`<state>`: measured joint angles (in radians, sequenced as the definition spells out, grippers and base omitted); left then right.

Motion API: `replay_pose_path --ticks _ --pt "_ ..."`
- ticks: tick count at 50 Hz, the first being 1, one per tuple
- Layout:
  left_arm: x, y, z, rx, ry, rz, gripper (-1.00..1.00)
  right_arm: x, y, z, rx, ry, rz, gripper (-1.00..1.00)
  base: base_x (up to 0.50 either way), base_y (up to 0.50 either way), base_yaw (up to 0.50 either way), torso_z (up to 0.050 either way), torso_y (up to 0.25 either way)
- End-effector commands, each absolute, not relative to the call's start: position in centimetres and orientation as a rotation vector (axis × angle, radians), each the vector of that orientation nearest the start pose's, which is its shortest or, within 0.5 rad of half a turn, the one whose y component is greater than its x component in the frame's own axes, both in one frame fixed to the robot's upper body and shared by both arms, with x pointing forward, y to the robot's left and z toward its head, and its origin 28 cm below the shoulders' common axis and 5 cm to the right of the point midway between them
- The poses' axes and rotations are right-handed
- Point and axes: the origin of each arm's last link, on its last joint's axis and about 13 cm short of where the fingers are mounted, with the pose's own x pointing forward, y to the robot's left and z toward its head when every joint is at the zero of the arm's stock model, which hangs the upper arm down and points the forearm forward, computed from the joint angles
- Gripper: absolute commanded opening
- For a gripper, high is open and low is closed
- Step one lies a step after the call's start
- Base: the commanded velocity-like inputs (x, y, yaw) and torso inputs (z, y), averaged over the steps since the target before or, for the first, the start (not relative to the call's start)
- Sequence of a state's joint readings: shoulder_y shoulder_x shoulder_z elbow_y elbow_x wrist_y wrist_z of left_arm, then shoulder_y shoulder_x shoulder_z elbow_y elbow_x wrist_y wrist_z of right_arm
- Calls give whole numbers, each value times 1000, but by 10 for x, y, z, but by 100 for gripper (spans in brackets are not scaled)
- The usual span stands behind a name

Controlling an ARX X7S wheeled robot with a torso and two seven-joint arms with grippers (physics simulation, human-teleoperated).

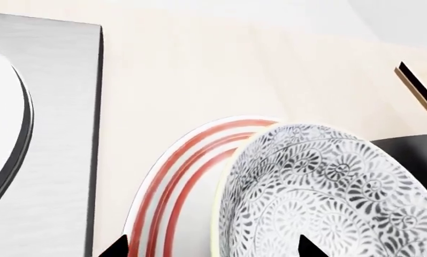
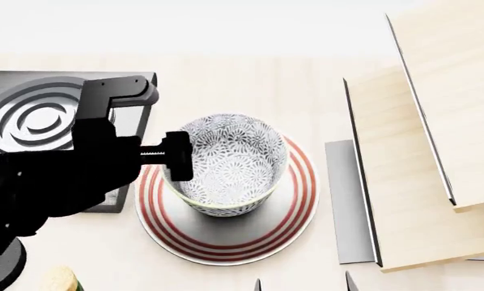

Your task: Pick up the akita bowl and put it on the plate.

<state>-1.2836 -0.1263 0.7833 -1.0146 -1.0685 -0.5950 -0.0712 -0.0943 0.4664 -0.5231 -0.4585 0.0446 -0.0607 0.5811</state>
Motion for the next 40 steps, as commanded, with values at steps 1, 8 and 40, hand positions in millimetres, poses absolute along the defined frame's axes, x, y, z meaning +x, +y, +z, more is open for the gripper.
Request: replay_pose_path --ticks 1,8,40 --pt "383 188 194 -124 441 -302 100 157 -78 69 -150 -320 63 100 0 0 0 0 0" --pt "365 192 206 -63 384 -305 100 158 -78 68 -150 -319 64 100 0 0 0 0 0" --pt "262 258 215 32 19 -62 100 155 -79 73 -141 -327 61 100 0 0 0 0 0"
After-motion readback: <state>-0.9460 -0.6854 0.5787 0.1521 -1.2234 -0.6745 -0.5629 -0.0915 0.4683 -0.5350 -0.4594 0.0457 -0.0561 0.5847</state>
